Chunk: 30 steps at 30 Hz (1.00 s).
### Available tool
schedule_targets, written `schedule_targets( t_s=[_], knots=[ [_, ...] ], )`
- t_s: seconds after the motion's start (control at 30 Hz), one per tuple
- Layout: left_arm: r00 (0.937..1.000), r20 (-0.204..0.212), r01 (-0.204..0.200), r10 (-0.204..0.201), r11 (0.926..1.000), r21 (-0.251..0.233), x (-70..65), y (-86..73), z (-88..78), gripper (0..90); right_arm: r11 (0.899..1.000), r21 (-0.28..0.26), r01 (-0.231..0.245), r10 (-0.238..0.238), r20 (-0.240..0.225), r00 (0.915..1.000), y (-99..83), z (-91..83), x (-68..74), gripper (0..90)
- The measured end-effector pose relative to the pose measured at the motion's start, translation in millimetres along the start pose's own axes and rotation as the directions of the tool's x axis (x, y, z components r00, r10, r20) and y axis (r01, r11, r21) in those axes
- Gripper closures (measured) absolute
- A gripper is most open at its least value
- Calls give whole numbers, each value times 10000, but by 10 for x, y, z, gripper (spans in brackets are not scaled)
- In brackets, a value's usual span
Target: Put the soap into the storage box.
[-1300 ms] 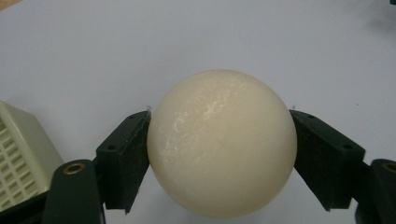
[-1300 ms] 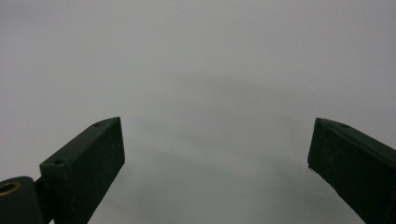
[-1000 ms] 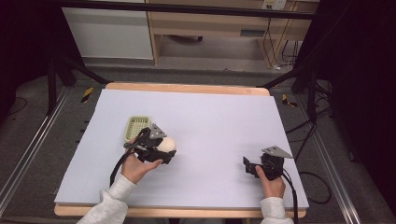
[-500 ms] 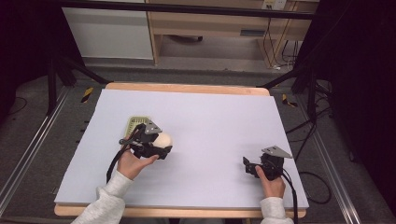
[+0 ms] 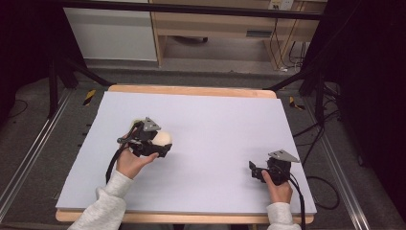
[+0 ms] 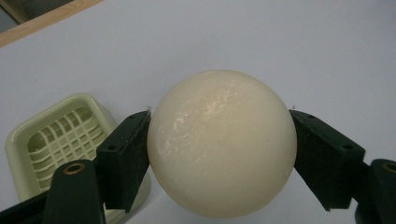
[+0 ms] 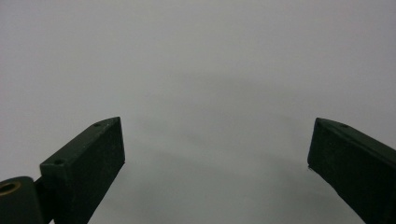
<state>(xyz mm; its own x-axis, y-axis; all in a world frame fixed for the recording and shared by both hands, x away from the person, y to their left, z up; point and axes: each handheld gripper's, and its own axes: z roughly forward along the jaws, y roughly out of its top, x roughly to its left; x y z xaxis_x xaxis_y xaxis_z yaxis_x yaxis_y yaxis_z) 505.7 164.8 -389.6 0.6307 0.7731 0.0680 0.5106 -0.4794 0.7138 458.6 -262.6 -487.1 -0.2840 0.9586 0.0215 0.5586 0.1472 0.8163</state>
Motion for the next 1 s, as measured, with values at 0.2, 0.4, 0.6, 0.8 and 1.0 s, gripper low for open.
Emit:
schedule_targets(
  t_s=[0.2,0.4,0.6,0.8,1.0],
  knots=[
    [9998,-80,190,-191,9998,-40,96,-4,-16,242,10000,4,-29,29,16,10000,-1,-1,4,43],
    [9990,-271,349,-348,9994,23,201,-12,-6,242,10000,14,-18,18,31,10000,-1,0,5,42],
    [9981,-381,493,-491,9988,39,266,1,23,242,10000,32,9,-9,26,10000,0,2,6,43],
    [9968,-458,656,-650,9978,125,333,7,53,243,10000,33,4,-4,31,10000,0,2,7,43],
    [9959,-517,754,-746,9970,143,411,-1,71,242,10000,39,13,-13,4,10000,0,3,3,43]
  ],
)
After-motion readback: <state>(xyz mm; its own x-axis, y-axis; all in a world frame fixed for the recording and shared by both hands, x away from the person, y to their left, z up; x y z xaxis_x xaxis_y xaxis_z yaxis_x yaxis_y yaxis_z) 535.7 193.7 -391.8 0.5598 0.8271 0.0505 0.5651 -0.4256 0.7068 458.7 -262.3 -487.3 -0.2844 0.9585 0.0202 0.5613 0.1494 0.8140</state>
